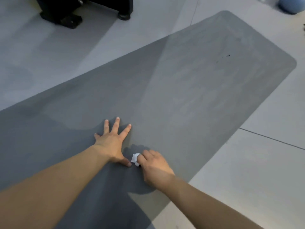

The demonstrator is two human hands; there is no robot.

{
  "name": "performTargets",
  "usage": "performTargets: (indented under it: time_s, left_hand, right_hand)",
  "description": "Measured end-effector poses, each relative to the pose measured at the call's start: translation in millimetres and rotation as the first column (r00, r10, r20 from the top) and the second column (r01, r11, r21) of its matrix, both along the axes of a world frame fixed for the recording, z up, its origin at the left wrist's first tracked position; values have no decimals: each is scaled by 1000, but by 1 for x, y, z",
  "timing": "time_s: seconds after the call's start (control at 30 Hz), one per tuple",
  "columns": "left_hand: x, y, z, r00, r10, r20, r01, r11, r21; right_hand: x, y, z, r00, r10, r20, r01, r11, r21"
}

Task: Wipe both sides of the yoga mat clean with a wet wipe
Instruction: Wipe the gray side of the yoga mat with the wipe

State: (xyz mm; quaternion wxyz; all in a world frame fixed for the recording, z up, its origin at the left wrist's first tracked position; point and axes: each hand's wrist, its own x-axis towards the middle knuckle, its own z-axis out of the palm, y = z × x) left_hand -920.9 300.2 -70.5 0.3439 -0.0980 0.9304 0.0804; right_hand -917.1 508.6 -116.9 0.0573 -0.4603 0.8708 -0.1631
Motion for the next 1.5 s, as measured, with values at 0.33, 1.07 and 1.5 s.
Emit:
performTargets:
  time_s: [0.33,1.07,1.5]
  left_hand:
    - [-2,3,-4,998,60,31,-62,997,43]
    - [-5,6,-5,996,91,7,-91,996,17]
    - [-5,5,-5,994,107,18,-108,993,44]
  right_hand:
    - [-150,46,0,759,-649,-47,651,757,58]
    - [-122,-47,-18,937,-339,-90,337,941,-35]
    - [-233,-15,6,817,-568,-98,576,803,155]
